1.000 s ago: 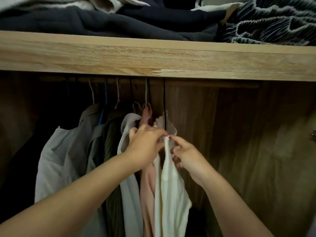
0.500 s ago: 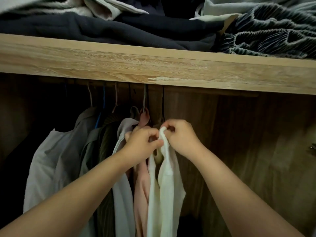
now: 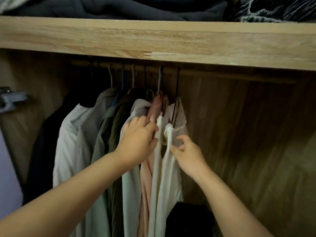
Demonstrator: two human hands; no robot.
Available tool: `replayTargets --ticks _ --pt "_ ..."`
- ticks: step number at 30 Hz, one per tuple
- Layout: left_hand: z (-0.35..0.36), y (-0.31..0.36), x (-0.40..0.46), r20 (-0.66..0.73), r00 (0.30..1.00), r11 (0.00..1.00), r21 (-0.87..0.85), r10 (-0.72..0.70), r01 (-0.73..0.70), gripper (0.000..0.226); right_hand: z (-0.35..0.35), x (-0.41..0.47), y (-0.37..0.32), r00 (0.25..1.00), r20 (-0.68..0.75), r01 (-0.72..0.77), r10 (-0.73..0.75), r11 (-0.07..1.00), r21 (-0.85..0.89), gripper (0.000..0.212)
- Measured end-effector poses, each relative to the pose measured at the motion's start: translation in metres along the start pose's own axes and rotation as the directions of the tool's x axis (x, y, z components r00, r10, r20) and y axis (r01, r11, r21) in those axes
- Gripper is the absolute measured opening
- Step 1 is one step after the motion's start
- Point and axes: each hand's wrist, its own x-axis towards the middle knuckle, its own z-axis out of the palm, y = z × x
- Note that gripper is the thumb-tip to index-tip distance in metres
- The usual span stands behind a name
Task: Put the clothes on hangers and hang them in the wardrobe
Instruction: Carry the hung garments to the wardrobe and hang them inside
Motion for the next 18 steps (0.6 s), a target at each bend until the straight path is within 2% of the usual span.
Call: replayTargets --ticks 2,6,10,12,14,18 --pt "-0.004 -0.004 -0.022 -0.036 0.999 0.999 -0.042 0.003 -0.004 0.022 0.006 -0.011 0.013 0.999 -0.006 -0.039 0.039 0.996 -0.086 0.043" --pt "-0.017 -0.01 -0.075 0.007 0.999 0.997 -0.065 -0.045 0.046 0.019 0.023 -0.036 0.034 0.985 0.095 -0.103 0.143 0.935 -0.34 0.032" --pt "-0.031 -0.028 -0.139 0.192 0.97 0.986 -0.051 -0.148 0.16 0.019 0.052 -0.066 0.05 0.924 0.199 -0.149 0.327 0.786 -0.599 0.028" --pt "-0.039 -0.039 -0.173 0.306 0.928 0.972 -0.033 -0.212 0.233 0.035 0.065 -0.084 0.049 0.887 0.283 -0.118 0.365 0.771 -0.626 0.027" --pt "-0.048 -0.051 -0.208 0.368 0.884 0.954 0.033 -0.288 0.297 0.043 0.08 -0.101 0.044 0.872 0.361 -0.043 0.33 0.786 -0.616 0.027" --pt "-0.073 -0.07 -0.283 0.43 0.795 0.903 0.157 -0.428 0.401 0.021 0.116 -0.142 0.019 0.838 0.497 0.152 0.227 0.777 -0.611 0.034"
